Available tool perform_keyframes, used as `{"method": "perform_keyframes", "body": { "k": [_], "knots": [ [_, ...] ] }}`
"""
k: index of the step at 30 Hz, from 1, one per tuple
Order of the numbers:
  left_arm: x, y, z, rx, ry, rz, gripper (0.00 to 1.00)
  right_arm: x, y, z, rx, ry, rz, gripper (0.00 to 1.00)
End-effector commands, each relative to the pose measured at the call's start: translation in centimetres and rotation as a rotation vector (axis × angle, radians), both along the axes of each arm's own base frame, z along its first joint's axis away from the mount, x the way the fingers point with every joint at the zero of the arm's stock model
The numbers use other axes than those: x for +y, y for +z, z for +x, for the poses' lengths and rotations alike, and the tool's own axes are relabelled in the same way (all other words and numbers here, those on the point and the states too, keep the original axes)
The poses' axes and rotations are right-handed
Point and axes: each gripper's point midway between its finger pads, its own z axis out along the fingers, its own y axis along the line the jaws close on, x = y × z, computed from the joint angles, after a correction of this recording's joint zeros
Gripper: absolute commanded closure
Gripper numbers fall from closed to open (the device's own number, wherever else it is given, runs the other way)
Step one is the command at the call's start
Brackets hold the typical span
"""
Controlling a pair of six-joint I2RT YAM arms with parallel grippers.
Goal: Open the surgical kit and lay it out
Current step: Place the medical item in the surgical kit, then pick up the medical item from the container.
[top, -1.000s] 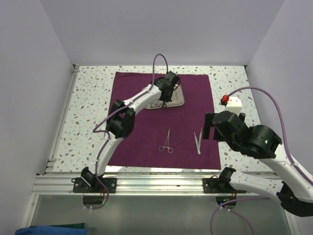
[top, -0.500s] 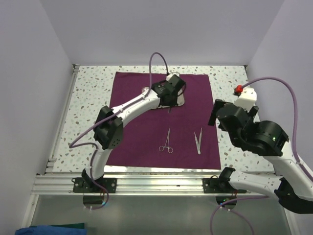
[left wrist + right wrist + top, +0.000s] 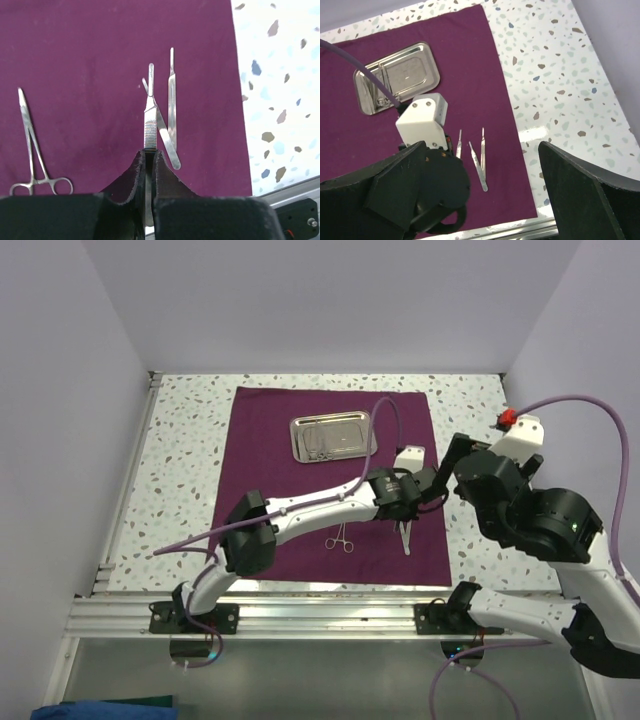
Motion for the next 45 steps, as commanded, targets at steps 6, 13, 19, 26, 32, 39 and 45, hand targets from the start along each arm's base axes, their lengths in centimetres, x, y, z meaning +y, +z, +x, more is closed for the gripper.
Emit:
{"method": "perform_keyframes", "body": {
  "k": [6, 13, 19, 26, 32, 39, 45],
  "knots": [
    [-1.3, -3.0, -1.4, 0.027, 0.107, -0.052, 1.00, -0.9, -1.9, -2.0, 0.029, -0.008, 0.110, 0.02],
    [-3.6, -4.4, -2.2, 0.050, 0.047, -0.119, 0.65, -2.7, -1.8, -3.1, 0.017, -0.032, 0.121, 0.02],
    [-4.6, -1.3, -0.7, -0.017, -0.009, -0.153, 0.28, -2.6, -2.1, -3.2, 0.025, -0.031, 0.128, 0.02],
    [0.7, 5.3, 6.6, -0.227, -0.051, -0.050, 0.30, -2.2, -2.2, -3.1, 0.018, -0.012, 0.147, 0.02],
    [10.0, 8.0, 16.4, -0.337, 0.029, 0.053, 0.31, -1.3, -2.0, -2.6, 0.002, 0.023, 0.152, 0.02],
    [16.5, 4.5, 23.8, -0.274, 0.049, 0.178, 0.35, -0.9, -0.4, -1.6, -0.022, 0.003, 0.122, 0.02],
    [19.3, 1.5, 26.8, -0.252, 0.053, 0.217, 0.39, 0.0, -0.9, -1.0, 0.009, -0.003, 0.103, 0.01]
  ]
}}
